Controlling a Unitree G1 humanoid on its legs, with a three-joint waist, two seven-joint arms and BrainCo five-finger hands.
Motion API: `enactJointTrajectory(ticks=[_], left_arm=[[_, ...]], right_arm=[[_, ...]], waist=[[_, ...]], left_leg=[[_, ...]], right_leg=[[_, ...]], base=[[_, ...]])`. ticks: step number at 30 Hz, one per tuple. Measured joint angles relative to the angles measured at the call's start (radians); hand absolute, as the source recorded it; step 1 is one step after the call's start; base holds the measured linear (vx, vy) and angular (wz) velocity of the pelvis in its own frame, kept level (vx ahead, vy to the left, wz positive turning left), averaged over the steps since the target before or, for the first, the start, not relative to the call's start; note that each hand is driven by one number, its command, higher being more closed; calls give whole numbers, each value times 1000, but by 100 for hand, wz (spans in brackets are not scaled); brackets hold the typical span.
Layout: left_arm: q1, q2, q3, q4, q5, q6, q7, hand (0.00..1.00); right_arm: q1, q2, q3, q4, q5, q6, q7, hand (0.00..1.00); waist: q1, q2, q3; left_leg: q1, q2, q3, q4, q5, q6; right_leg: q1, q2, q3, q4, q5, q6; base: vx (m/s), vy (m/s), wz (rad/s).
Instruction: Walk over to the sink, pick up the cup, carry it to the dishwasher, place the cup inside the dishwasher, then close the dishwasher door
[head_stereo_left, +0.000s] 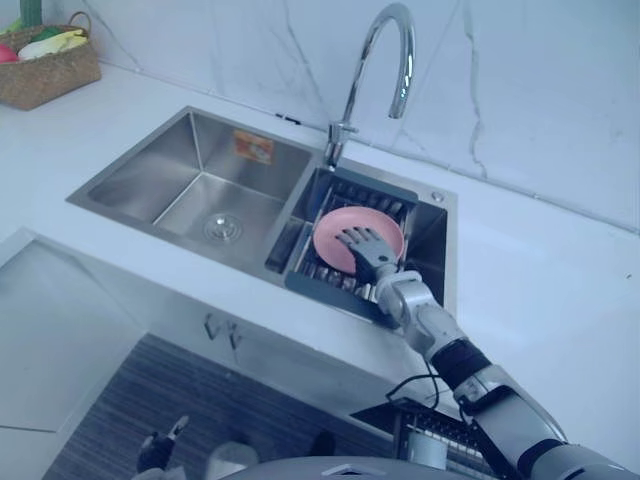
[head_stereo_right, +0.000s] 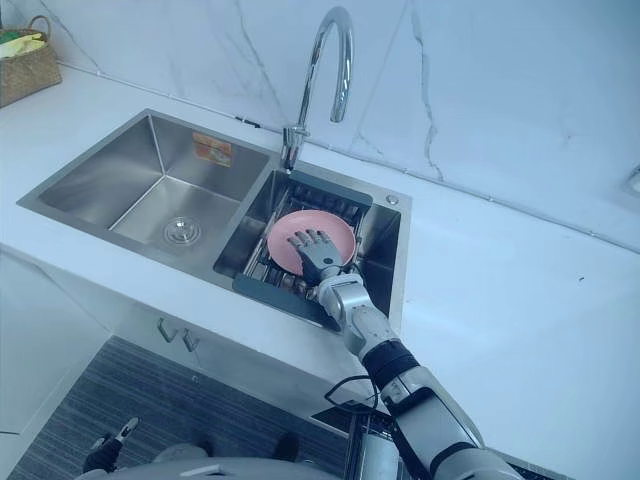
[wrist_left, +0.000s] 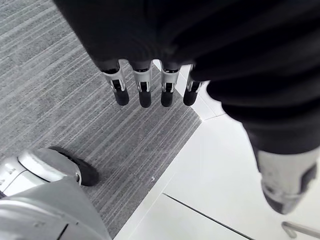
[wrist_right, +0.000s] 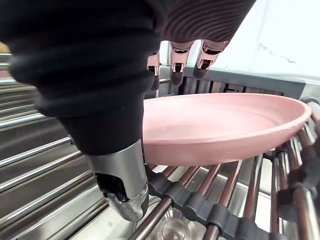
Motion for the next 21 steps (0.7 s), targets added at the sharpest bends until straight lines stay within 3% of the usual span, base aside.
enactJointTrajectory(ticks=[3,4,17,21], left_arm=[[0,0,0,-2,0,0,0,0],[0,0,0,-3,0,0,0,0],[2,1,-1,-37,0,8,0,0],[2,1,-1,-39,-1,8,-1,0]], right_arm=[[-9,0,0,17,16,-11,1,0],[-19,0,0,35,16,-12,3,100],[-31,0,-16,81,-6,14,-1,100],[-28,0,-16,82,1,8,-55,100]], waist=[[4,-5,6],[4,-9,8],[15,-15,13],[9,-16,14]], left_leg=[[3,-2,-7,0,0,0],[2,-3,-11,0,1,2],[4,-6,-17,-13,4,4],[7,-6,-12,-13,4,4]], right_leg=[[7,-3,-4,0,-1,2],[9,-4,-5,0,-2,3],[10,-8,-9,0,-5,7],[8,-8,-5,0,-6,9]], base=[[3,35,8],[-5,26,8],[1,21,1],[24,35,-3]])
